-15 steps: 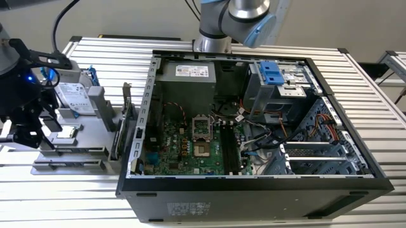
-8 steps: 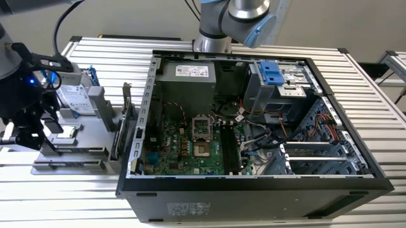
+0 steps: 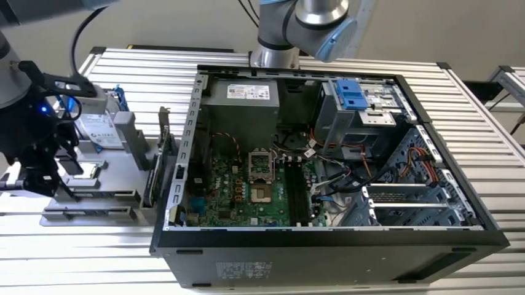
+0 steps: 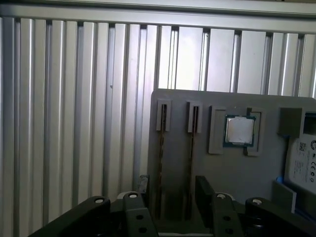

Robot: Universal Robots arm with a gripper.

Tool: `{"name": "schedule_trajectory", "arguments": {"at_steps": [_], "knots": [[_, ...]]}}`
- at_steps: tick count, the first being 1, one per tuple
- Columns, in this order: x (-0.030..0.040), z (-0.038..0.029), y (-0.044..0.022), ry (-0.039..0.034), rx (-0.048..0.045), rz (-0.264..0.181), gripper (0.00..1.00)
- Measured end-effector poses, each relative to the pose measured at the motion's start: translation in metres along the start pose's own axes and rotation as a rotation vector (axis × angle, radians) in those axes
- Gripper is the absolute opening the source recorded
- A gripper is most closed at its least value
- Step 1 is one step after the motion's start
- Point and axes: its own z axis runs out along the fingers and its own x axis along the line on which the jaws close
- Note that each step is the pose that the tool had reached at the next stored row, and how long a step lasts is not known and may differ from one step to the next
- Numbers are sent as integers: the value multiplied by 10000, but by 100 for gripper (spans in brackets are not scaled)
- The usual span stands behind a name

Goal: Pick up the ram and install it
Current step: 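Pick up the ram and move it above insertion slot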

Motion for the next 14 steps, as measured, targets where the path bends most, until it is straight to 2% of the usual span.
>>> {"name": "schedule_trajectory", "arguments": {"at_steps": [14], "knots": [[27,111,2,1,-36,-1,100]]}}
